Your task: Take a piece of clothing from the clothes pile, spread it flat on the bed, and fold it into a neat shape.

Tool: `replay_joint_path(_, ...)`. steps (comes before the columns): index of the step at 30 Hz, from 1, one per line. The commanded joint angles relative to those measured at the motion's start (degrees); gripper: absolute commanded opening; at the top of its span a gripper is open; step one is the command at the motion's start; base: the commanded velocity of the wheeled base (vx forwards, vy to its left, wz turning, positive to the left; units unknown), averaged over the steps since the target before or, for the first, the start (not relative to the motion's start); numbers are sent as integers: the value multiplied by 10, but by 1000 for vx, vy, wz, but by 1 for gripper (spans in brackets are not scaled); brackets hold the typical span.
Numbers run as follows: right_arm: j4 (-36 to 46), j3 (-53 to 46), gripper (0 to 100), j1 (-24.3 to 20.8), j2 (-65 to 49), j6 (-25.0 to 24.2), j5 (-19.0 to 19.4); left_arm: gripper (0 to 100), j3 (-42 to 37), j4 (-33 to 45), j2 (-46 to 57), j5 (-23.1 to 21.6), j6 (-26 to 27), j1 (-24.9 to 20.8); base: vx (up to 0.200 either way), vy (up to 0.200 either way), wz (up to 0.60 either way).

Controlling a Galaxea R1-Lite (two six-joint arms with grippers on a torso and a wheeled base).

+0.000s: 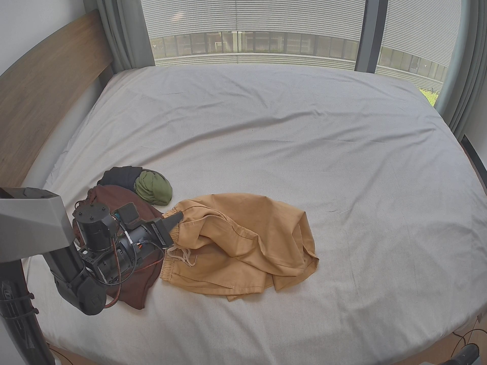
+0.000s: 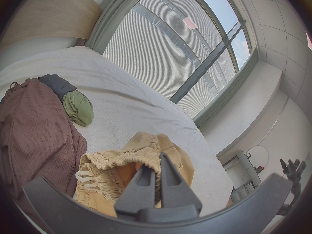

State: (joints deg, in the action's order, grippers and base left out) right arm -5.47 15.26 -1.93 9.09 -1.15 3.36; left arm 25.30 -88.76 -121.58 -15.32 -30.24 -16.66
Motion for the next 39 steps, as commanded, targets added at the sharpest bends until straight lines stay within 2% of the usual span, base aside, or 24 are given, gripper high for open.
replay_joint_path(1, -26, 136, 100, -89, 242, -56, 57, 0, 5, 0, 11, -1, -6, 1, 0, 0, 0)
replay_joint_path(4, -34, 198, 100, -127, 328, -84, 85, 0, 6, 0, 13, -1, -6, 3, 0, 0, 0)
replay_joint_path(7, -34, 226, 100, -136, 378, -86, 102, 0, 6, 0, 16, -1, -8, 3, 0, 0, 0)
replay_joint_path(8, -35, 242, 100, -145, 428, -86, 125, 0, 6, 0, 19, -1, -8, 3, 0, 0, 0)
replay_joint_path(14, -96, 245, 100, -170, 554, -88, 147, 0, 6, 0, 20, -1, -13, 3, 0, 0, 0)
replay_joint_path(21, -211, 221, 100, -169, 668, -92, 173, 0, 6, 0, 22, -1, -15, 3, 0, 0, 0)
replay_joint_path(23, -253, 180, 100, -167, 684, -92, 198, 0, 5, 0, 20, -1, -15, 3, 0, 0, 0)
replay_joint_path(24, -253, 180, 100, -167, 684, -92, 198, 0, 5, 0, 20, -1, -15, 3, 0, 0, 0)
replay_joint_path(25, -294, 155, 100, -158, 706, -95, 231, 0, 6, 0, 19, -2, -15, 3, 0, 0, 0)
replay_joint_path(26, -316, 149, 100, -151, 724, -96, 241, 0, 5, 0, 19, -2, -15, 4, 0, 0, 0)
replay_joint_path(29, -363, 130, 100, -145, 764, -98, 248, 0, 8, 0, 18, -3, -15, 4, 0, 0, 0)
replay_joint_path(39, -438, 93, 100, -116, 871, -105, 299, 0, 11, 0, 16, -5, -14, 23, 0, 0, 0)
